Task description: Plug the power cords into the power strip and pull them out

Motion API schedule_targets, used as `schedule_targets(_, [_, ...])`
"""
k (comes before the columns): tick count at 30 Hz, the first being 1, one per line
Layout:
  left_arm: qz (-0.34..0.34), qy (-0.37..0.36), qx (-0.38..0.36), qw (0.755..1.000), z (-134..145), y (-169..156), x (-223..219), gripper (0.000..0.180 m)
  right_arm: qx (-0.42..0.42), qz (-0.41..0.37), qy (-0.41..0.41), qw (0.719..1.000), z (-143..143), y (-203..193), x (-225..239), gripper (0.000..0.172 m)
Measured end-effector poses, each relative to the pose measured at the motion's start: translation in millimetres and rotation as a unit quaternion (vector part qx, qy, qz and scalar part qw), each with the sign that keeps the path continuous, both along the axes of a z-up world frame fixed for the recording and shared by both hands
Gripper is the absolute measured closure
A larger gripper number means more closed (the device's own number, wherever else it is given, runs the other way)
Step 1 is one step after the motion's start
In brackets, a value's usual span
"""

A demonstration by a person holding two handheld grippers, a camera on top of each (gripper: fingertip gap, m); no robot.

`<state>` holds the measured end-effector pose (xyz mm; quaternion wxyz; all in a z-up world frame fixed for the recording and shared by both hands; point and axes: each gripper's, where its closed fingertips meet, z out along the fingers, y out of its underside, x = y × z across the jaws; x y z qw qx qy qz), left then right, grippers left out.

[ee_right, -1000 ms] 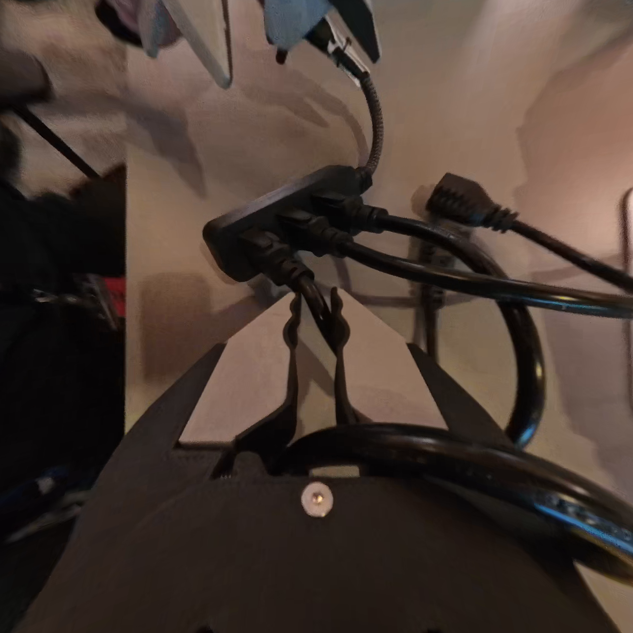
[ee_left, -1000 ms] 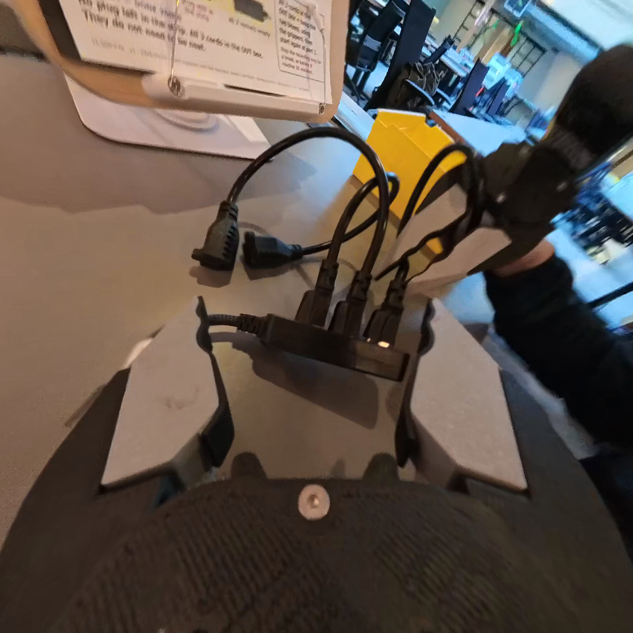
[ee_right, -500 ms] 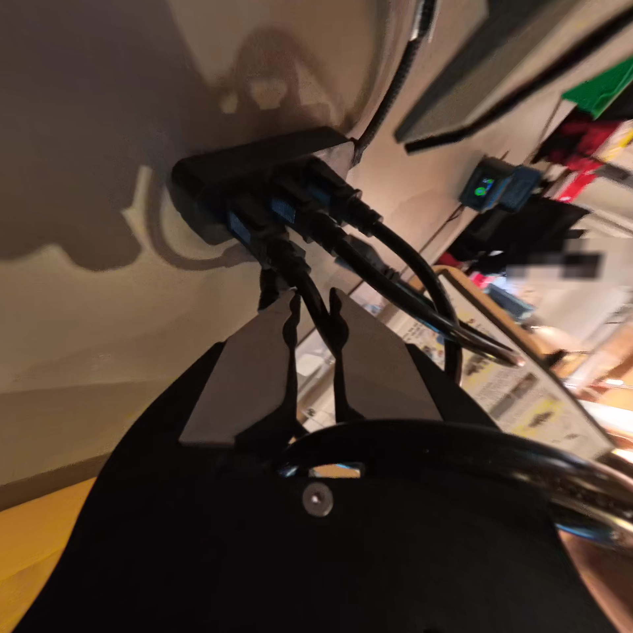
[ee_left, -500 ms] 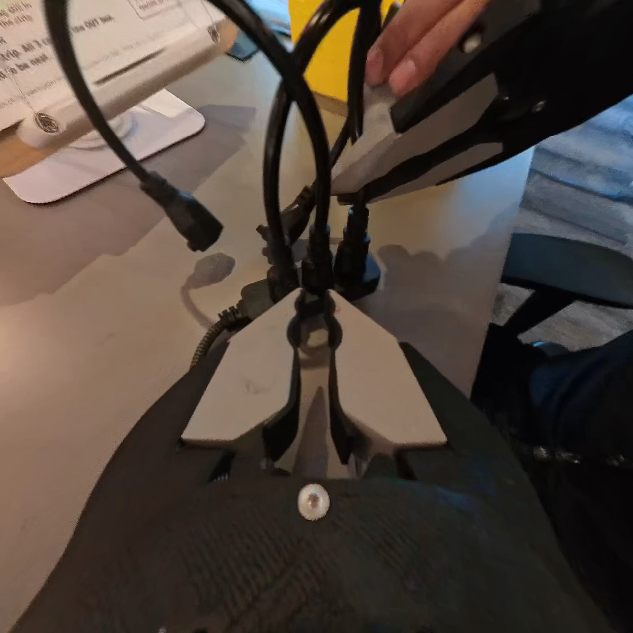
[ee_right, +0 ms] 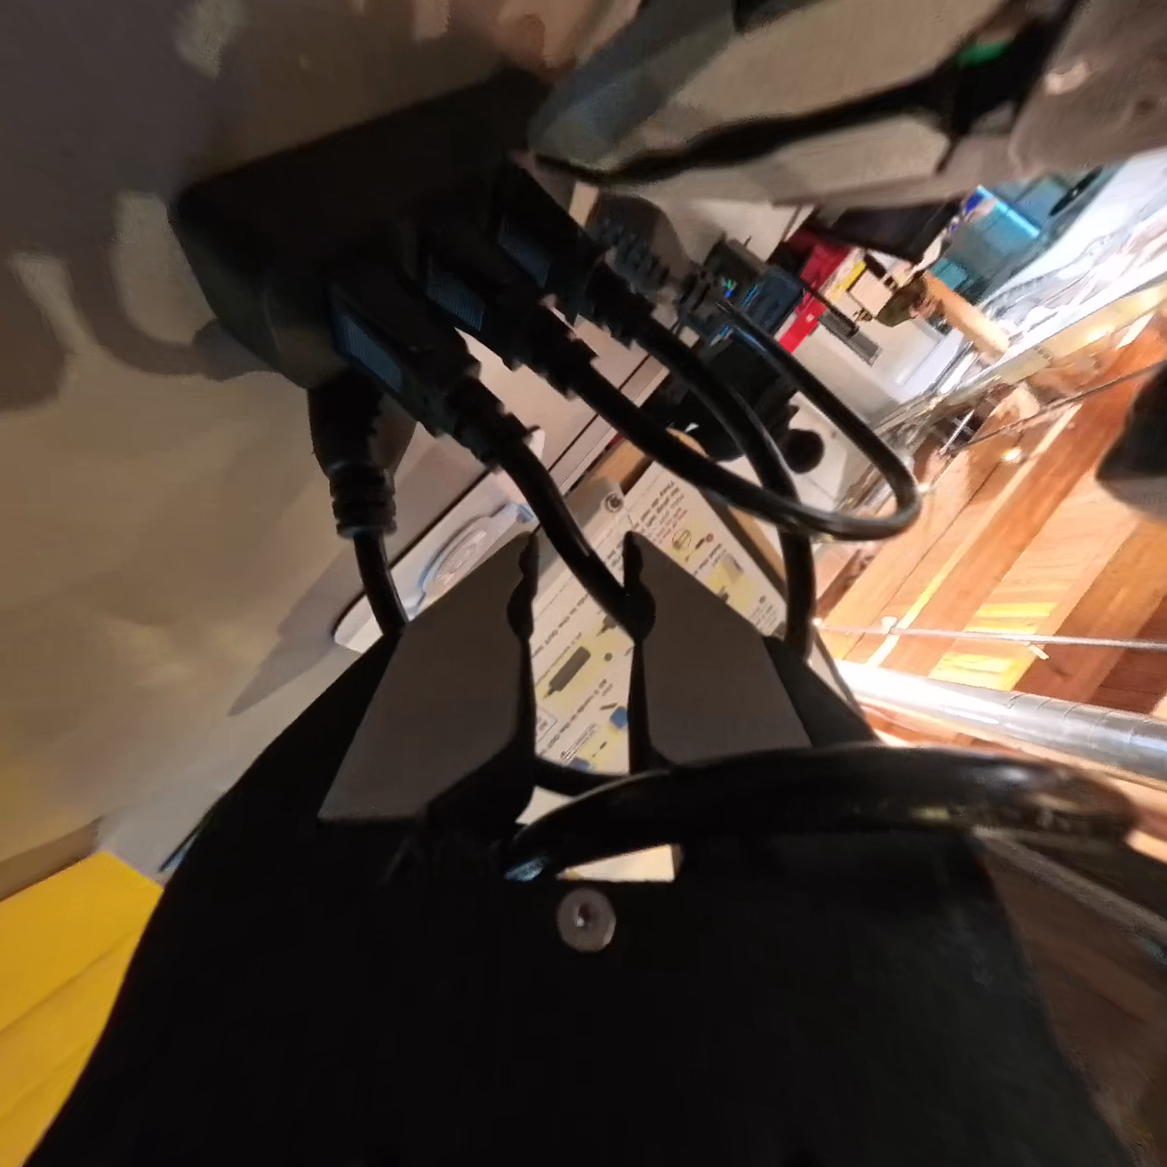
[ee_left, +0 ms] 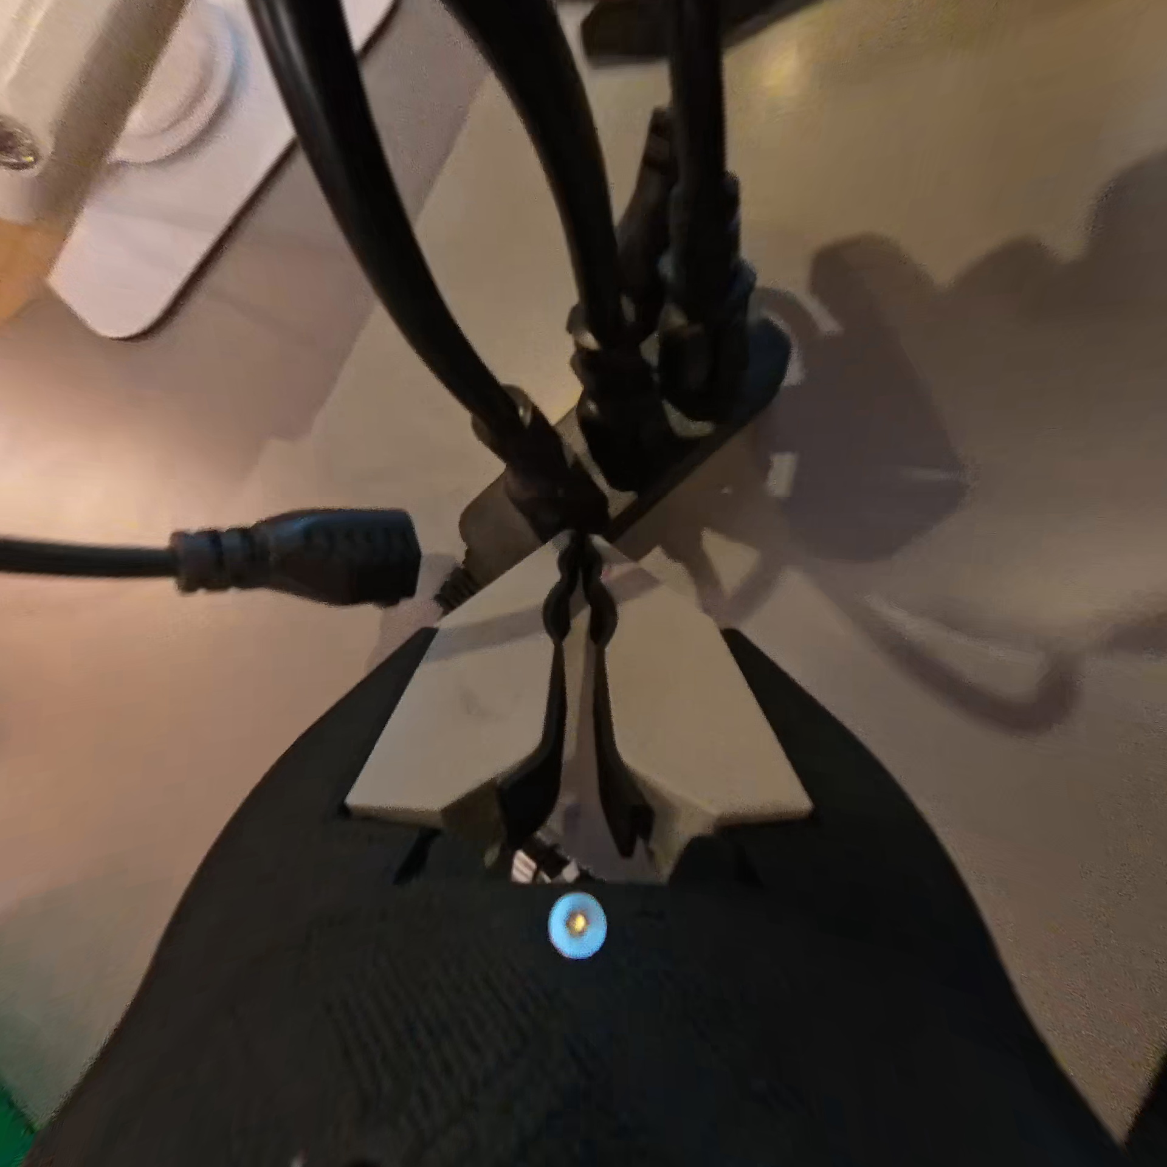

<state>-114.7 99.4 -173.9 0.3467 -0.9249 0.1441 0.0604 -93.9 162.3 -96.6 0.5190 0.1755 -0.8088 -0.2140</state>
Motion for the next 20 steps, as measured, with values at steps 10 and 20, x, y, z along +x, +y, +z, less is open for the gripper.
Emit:
schedule_targets(10, [0.068, -0.087, 0.084, 0.990, 6, -23, -13, 0.152, -0.241, -0.068, 0.014, 0.968, 11, 6, 69, 0.128])
schedule_targets(20, [0.118, -0.148, 0.139, 0.972, 7, -20, -17, 0.125, -0.518, -0.175, -0.262, 0.795, -6, -12, 89, 0.096])
